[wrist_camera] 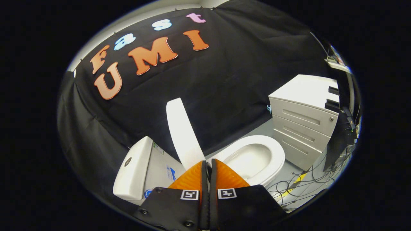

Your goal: Open the toilet lid.

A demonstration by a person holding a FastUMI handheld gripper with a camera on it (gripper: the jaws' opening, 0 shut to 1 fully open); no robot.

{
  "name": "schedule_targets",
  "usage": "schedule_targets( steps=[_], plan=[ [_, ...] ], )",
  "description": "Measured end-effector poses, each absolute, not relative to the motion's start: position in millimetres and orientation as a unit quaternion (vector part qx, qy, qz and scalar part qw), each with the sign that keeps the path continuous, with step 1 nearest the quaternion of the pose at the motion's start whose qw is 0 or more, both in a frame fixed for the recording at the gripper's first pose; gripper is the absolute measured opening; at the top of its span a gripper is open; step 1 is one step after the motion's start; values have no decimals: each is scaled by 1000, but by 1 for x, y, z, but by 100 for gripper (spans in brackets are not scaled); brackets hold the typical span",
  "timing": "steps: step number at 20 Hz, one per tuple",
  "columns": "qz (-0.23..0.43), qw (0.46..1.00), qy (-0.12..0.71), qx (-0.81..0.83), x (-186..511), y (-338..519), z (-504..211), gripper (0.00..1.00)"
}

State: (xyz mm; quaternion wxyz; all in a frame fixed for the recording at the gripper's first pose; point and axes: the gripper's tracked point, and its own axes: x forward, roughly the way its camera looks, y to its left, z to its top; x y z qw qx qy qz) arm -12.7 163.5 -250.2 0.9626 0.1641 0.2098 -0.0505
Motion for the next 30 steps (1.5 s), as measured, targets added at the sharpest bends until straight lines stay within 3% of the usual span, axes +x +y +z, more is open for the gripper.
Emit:
schedule_targets(
  steps=[16,30],
  plan=[
    [44,973,217,66,-35,274,-249,8],
    [86,970,222,42,-48,304,-259,8]
  ],
)
